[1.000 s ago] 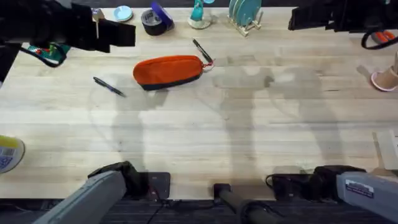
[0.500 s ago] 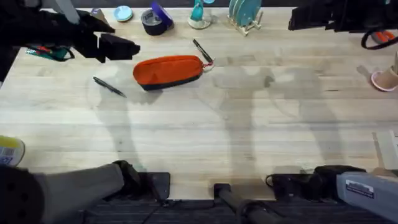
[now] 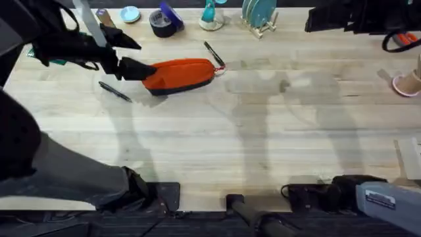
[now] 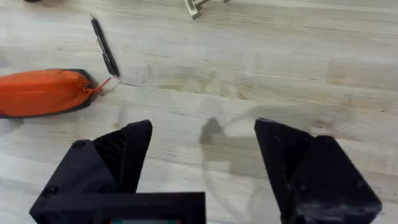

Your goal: Unzip the bag, pick up the pens from the table one at a time and place them inside, then zip the bag closed.

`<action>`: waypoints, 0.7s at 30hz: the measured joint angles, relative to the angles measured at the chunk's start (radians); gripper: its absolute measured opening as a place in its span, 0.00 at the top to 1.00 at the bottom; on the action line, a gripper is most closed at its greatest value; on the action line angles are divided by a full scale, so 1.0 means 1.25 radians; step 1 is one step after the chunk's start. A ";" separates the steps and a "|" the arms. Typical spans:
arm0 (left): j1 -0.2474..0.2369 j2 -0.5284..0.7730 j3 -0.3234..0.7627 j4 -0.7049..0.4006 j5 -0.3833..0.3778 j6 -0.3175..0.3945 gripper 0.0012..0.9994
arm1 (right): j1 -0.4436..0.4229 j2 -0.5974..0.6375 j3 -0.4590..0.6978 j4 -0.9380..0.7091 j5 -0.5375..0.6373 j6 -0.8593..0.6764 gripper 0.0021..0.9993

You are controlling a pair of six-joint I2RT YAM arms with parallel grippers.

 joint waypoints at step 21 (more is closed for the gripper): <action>0.067 0.114 0.004 -0.049 0.048 0.180 0.07 | 0.000 0.000 0.000 0.000 0.000 0.000 0.00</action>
